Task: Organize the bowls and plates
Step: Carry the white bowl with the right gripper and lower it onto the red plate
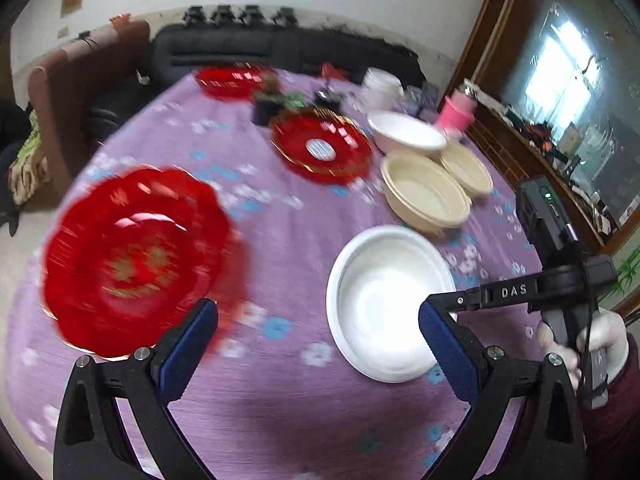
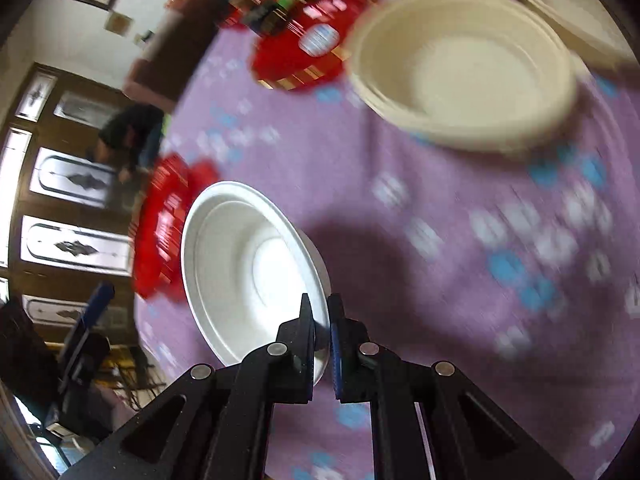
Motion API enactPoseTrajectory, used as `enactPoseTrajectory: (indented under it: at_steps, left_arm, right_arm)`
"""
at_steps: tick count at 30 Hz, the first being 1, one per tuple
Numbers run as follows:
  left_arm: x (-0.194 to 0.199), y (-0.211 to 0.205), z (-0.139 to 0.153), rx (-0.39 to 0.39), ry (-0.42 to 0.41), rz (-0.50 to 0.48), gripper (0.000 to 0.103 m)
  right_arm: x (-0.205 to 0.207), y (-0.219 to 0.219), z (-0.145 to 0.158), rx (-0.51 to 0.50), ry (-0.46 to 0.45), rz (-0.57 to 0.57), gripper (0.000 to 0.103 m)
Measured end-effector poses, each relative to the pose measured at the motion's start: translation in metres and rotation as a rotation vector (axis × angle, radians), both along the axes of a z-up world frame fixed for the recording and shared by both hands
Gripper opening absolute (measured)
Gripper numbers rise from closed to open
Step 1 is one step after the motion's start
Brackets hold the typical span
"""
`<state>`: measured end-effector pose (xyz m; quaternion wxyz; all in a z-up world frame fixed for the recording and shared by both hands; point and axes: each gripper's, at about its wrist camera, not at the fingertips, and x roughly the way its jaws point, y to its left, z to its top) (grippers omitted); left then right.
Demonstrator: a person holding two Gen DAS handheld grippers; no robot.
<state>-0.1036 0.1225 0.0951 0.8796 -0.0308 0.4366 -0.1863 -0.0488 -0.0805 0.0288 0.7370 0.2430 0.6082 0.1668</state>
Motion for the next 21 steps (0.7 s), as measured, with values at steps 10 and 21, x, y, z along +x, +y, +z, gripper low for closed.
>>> enactPoseTrajectory:
  at_steps: [10, 21]
  left_arm:
    - [0.017, -0.044, -0.032, 0.105, 0.074, -0.002, 0.1]
    - [0.049, -0.063, -0.065, 0.063, 0.227, -0.011, 0.014]
  right_arm:
    - [-0.016, -0.021, 0.011, -0.065, -0.173, -0.027, 0.038]
    - [-0.016, -0.012, 0.002, -0.1, -0.225, -0.036, 0.019]
